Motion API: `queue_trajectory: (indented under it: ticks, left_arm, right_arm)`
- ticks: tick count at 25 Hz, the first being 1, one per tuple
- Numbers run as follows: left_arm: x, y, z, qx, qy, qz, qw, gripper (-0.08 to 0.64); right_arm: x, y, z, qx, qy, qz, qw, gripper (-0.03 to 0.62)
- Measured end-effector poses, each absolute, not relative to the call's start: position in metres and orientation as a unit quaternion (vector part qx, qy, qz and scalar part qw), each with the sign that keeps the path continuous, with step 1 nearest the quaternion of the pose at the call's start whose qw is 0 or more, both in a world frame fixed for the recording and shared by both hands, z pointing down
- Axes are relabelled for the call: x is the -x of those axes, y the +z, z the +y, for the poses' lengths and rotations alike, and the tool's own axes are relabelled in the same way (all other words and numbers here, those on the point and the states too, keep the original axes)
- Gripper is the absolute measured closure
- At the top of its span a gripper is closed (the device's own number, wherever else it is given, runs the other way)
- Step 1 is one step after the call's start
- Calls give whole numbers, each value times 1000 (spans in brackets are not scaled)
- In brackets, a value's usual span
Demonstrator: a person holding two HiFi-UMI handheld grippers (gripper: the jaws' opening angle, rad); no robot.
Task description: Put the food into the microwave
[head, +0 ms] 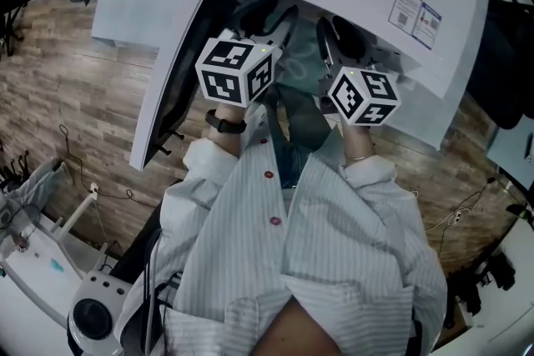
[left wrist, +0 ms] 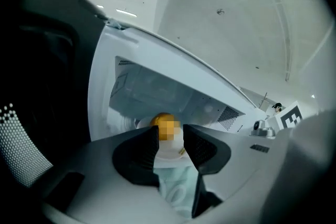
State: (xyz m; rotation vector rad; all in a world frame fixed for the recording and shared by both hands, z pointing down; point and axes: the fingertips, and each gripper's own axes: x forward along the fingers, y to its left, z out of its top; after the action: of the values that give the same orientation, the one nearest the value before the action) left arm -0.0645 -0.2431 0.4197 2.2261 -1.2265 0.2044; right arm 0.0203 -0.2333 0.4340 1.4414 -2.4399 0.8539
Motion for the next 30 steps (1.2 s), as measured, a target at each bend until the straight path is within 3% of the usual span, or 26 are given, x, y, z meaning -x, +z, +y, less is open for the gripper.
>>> queue_trajectory:
  ticks: [11,18,30]
  left_arm:
    - [74,376,-231,-841,45,-452,294,469]
    - [70,349,-225,-849,6,-438,297,529]
    - [63,315,-205,-866,-12,-415,278,551]
  right_arm:
    - [7,387,-219,-425,275,-860,66,538]
    - [21,359,-212,-384,266,-882,58,552]
    - [22,321,-210,-362,231,-901,51,560]
